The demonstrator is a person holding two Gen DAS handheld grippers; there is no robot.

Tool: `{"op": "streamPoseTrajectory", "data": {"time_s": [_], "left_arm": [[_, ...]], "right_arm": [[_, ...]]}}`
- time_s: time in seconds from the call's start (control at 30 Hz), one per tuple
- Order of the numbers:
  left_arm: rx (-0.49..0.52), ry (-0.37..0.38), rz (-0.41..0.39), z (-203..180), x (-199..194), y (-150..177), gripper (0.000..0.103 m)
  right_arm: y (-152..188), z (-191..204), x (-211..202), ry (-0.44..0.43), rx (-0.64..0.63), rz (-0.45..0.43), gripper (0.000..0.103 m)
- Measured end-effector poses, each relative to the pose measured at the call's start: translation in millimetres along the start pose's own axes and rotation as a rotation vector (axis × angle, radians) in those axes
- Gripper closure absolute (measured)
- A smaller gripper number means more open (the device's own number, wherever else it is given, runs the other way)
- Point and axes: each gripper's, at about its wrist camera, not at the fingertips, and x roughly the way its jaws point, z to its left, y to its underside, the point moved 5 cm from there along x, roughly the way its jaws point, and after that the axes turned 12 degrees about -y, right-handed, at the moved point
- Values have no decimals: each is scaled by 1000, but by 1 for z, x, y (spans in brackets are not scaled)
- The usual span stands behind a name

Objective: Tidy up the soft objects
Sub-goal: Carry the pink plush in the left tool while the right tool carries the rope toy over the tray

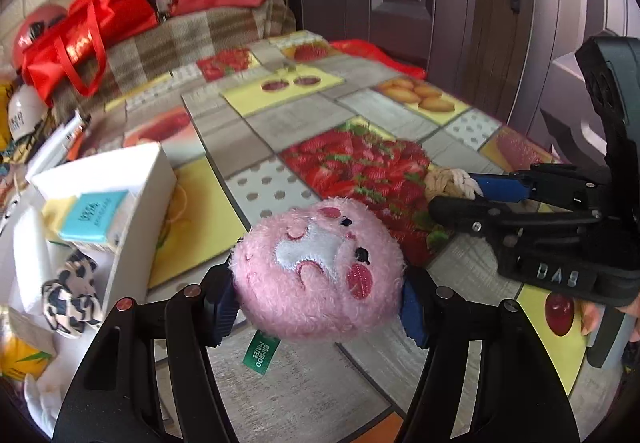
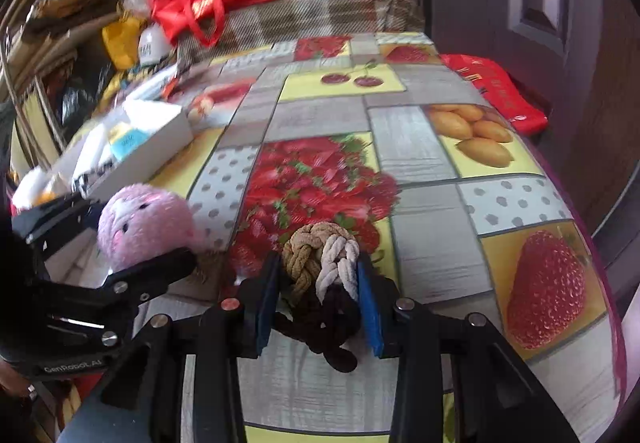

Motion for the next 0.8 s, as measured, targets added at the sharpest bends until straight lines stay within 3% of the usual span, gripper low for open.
{"op": "streamPoseTrajectory", "data": {"time_s": [0.1,0.27,0.43,0.8], "left_arm": [[-35,-28,-99,10,-19,-2,37],[-132,-132,-340,29,-66,1,37],[-161,-156,-356,38,-72,3,37],[-153,-174,-352,47,-93,22,37]], "right_arm": [[-3,-2,-19,-11,14,-99,66],[-2,2,-63,30,-6,-335,66],[-6,13,-79,92,-57,-433,66],[-8,28,-73,90,-96,-430,66]]}}
